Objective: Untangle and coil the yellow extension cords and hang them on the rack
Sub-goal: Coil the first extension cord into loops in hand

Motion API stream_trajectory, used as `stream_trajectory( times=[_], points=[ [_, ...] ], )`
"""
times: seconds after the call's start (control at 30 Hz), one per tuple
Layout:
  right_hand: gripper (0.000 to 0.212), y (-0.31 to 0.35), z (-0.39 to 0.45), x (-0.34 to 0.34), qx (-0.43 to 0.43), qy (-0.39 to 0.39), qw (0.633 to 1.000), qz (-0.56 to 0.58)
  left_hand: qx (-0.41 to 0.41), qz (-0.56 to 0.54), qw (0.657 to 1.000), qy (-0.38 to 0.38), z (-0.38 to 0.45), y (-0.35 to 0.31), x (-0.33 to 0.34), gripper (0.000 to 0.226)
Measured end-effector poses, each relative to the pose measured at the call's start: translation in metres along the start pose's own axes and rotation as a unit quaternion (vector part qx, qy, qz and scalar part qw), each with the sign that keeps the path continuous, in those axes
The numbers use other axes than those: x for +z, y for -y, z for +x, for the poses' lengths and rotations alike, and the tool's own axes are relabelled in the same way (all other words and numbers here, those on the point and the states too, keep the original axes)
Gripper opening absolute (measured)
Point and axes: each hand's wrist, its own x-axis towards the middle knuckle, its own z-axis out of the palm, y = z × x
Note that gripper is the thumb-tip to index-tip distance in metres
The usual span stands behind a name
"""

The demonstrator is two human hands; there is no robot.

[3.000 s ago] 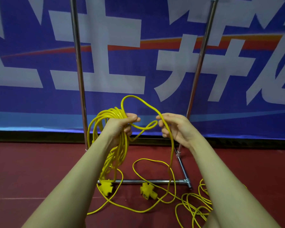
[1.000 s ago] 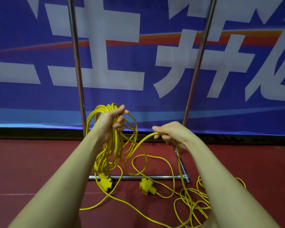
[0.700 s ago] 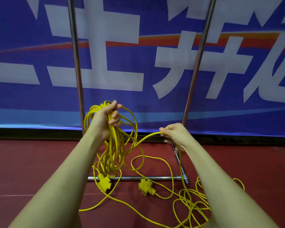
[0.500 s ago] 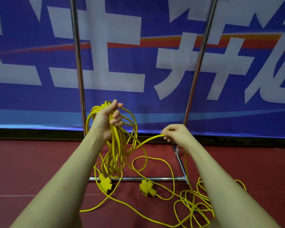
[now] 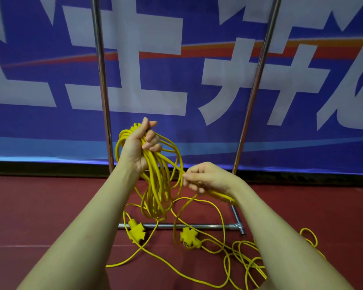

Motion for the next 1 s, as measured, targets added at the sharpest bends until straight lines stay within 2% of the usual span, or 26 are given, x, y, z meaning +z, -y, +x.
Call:
stream_trajectory(
  times=[0.1, 0.23, 0.3, 0.43, 0.53, 0.63, 0.77, 0.9, 1.0],
  points=[
    [0.021, -0.008, -0.005, -0.012, -0.007, -0.049, 0.999, 0.005, -0.004, 0.017, 1.0, -0.02, 0.001, -0.003, -0.003, 0.051],
    [0.017, -0.013, -0.008, -0.017, 0.002, -0.061, 0.997, -0.055, -0.02, 0.008, 0.999, -0.039, 0.0, -0.008, -0.006, 0.05],
    [0.021, -0.011, -0.008, -0.017, -0.005, -0.1, 0.995, -0.028, -0.041, 0.02, 0.998, -0.052, 0.0, -0.013, -0.009, 0.041],
    [0.031, 0.002, -0.006, -0.02, -0.028, -0.16, 0.98, 0.113, -0.112, 0.203, 0.972, -0.04, -0.006, -0.006, -0.013, 0.022],
    [0.03, 0.01, -0.013, -0.025, -0.045, -0.174, 0.978, 0.102, -0.131, 0.291, 0.947, -0.035, -0.014, 0.011, -0.013, 0.014],
    [0.027, 0.018, -0.021, -0.027, -0.053, -0.171, 0.982, 0.06, -0.139, 0.314, 0.939, -0.025, -0.015, 0.014, -0.017, 0.019],
    [0.021, 0.027, -0.022, -0.02, -0.085, -0.19, 0.978, 0.02, -0.172, 0.29, 0.941, 0.011, -0.019, 0.018, -0.011, 0.022],
    [0.015, 0.031, -0.02, -0.015, -0.102, -0.207, 0.973, -0.017, -0.224, 0.32, 0.919, 0.046, -0.028, 0.031, -0.001, 0.02],
    [0.011, 0.03, -0.021, -0.02, -0.106, -0.232, 0.966, -0.034, -0.229, 0.264, 0.936, 0.035, -0.027, 0.036, 0.007, 0.042]
  ],
)
